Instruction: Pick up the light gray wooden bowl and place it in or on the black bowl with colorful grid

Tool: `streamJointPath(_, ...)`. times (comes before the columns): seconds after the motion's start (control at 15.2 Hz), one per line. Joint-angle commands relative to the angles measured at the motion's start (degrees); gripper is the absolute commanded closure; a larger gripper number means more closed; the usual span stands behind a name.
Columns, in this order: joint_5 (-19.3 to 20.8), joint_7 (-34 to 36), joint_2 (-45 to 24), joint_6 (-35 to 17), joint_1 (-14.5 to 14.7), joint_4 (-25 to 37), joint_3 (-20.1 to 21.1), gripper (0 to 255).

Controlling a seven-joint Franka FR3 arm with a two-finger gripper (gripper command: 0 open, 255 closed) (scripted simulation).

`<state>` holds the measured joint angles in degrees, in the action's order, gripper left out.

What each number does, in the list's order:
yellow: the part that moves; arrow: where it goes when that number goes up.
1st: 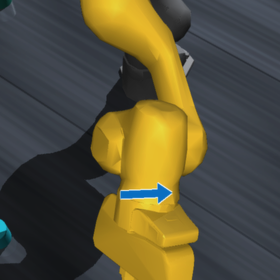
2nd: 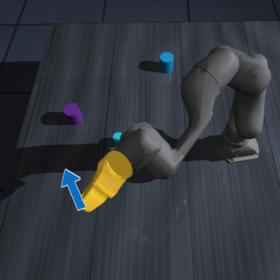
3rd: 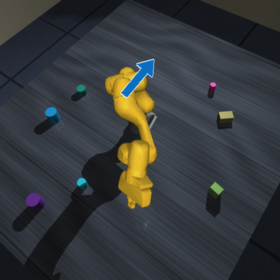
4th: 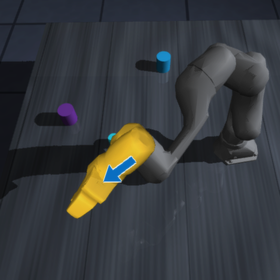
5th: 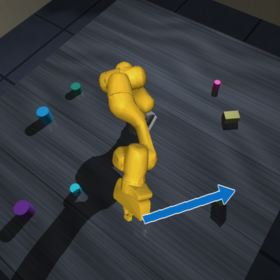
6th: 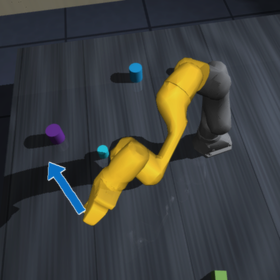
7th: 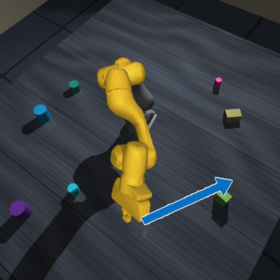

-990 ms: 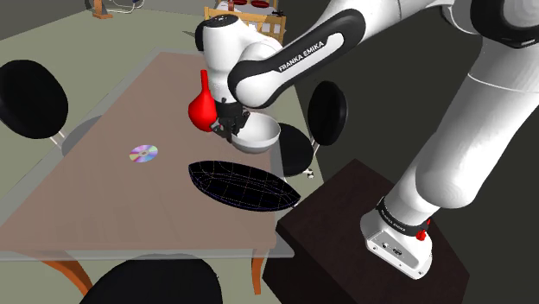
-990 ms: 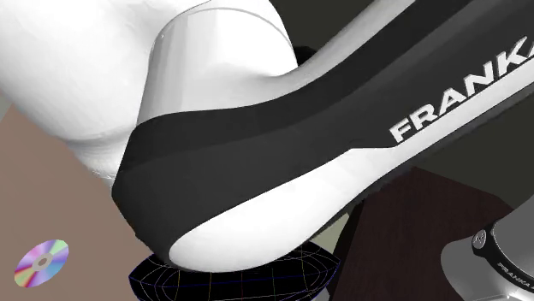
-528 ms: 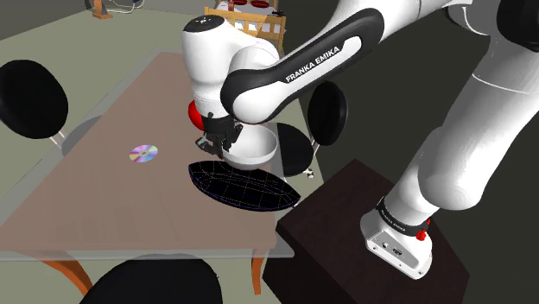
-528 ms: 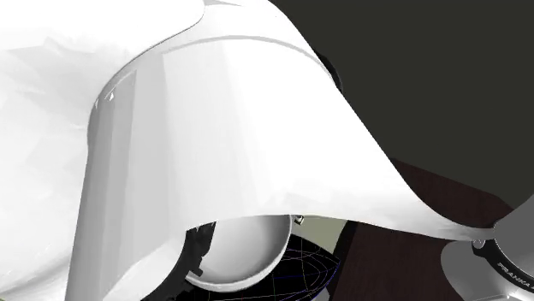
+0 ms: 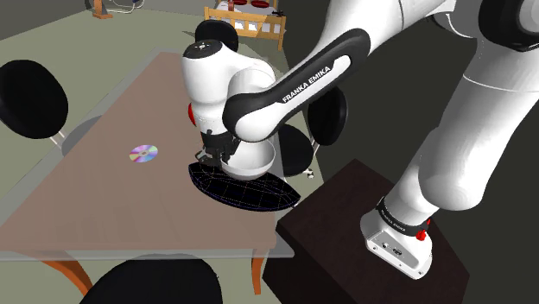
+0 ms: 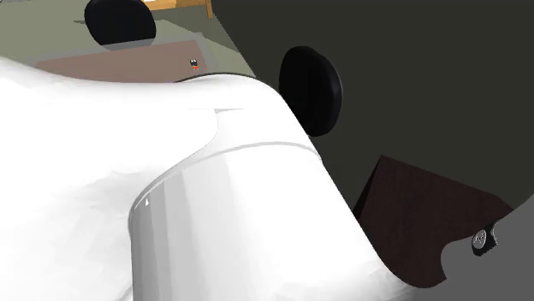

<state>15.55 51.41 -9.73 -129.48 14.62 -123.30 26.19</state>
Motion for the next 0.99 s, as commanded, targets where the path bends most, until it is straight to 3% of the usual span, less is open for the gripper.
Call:
streamJointPath(0.0,0.82,0.79,-0.89,-1.37,0.17,-0.62,-0.16,255)
streamJointPath(0.66,5.78,4.80,-6.71,-7.40,1.31,-1.87,-1.85,255)
streamJointPath(0.92,5.77,4.79,-6.71,-7.40,1.32,-1.87,-1.87,255)
